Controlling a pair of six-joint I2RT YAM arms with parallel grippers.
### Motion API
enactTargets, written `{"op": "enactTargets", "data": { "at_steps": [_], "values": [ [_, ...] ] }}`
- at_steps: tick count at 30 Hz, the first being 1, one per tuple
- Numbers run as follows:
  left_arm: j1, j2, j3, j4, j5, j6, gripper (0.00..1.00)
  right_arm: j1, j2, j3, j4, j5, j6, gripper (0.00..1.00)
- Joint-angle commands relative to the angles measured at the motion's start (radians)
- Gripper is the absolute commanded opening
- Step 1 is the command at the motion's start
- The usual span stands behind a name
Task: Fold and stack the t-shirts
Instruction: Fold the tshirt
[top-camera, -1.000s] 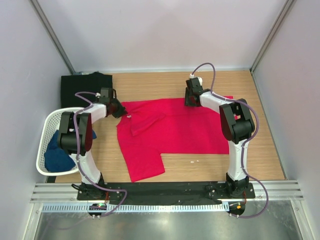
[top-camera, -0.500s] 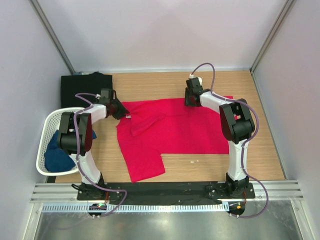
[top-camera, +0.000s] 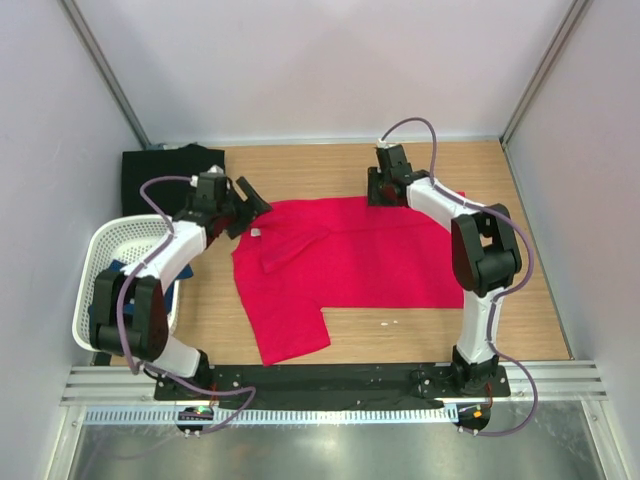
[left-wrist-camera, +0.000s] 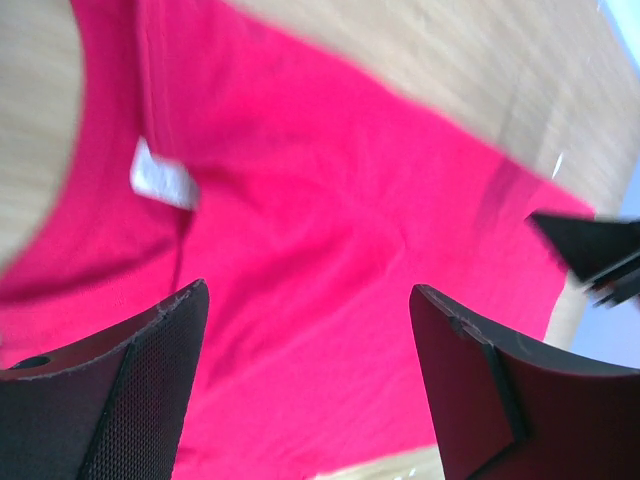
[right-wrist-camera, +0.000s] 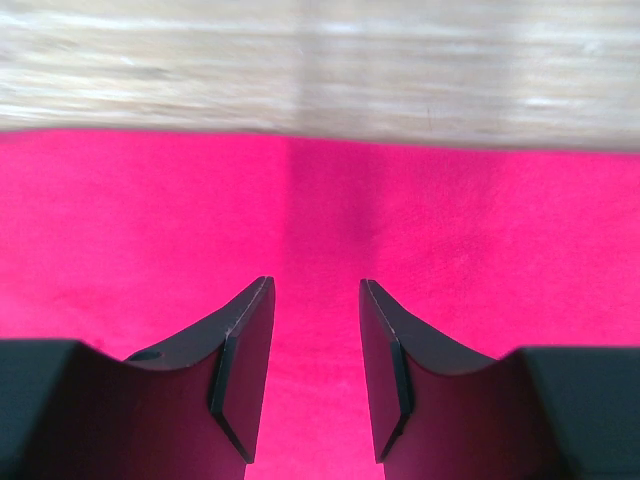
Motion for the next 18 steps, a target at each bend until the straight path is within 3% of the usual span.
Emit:
{"op": "enactTargets", "data": {
  "at_steps": [1,18],
  "values": [
    [-0.039,-0.034,-0.111,-0.017,-0.031,-0.059,0.82,0.010,-0.092,0.003,0.007,-0.024,-0.009,0.45],
    [-0.101,-0.011,-0.235,0.006,-0.040,-0.148,0.65,0.126,-0.118,-0.090,0.042,-0.126,0.126,0.46]
  ]
}}
